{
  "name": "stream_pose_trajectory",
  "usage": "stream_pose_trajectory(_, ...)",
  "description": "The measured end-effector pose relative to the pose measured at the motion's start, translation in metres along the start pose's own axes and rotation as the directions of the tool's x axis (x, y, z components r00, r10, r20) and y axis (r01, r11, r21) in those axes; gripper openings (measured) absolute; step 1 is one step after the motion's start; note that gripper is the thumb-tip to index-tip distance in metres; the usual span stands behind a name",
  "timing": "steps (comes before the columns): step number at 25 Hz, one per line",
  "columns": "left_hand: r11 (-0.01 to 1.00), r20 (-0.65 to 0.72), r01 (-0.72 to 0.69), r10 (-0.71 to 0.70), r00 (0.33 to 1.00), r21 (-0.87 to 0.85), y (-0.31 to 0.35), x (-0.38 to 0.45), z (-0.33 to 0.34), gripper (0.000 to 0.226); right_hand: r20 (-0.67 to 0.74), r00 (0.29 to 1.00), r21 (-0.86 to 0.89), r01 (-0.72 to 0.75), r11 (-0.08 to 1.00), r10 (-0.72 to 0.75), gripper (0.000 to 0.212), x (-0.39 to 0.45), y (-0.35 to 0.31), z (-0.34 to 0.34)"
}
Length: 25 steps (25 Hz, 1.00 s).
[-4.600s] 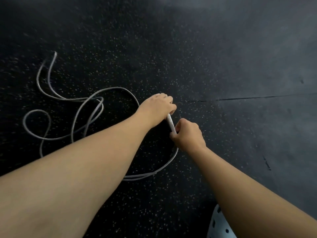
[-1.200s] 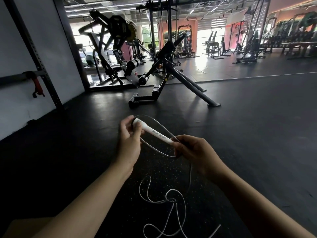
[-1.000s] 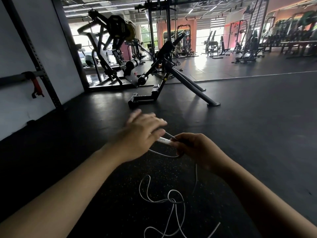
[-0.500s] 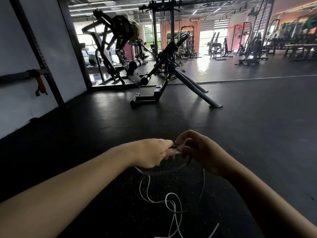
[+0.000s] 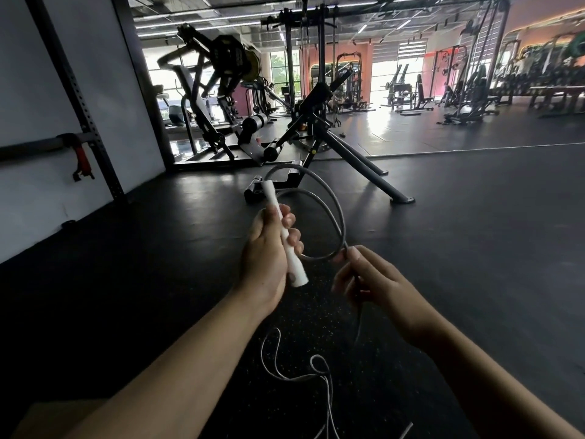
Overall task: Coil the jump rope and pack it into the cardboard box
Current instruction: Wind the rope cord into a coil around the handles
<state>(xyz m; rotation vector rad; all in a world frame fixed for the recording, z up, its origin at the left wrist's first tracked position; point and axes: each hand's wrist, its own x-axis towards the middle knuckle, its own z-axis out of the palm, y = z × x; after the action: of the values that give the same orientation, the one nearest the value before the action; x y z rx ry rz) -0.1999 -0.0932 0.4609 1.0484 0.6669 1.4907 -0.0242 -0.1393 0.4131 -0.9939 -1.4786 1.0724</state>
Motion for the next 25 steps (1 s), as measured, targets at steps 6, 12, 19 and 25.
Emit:
stream_pose_trajectory(6,0.985,-0.288,0.090,-0.130,0.949,-0.148,-0.009,-0.013,0.027,0.033,-0.032,0.993,0.044,0.115,0.992,-0.113,0.023,-0.001,0.003,0.041)
stream_pose_trajectory(12,0.985,-0.209,0.126,-0.148,0.967,-0.114,-0.008,-0.023,0.014,0.026,-0.094,0.983,0.114,0.171,0.979,-0.161,0.021,0.000,0.003,0.038)
stream_pose_trajectory(19,0.951,-0.175,0.288,-0.267,0.948,0.112,-0.008,-0.027,-0.032,0.062,-0.093,0.992,0.020,0.091,0.996,-0.088,0.023,0.010,-0.003,0.015)
stream_pose_trajectory(25,0.395,0.334,-0.322,0.041,0.942,0.860,0.055,-0.001,-0.055,0.107,0.054,0.993,-0.355,0.118,0.928,-0.105,0.013,0.021,-0.015,-0.010)
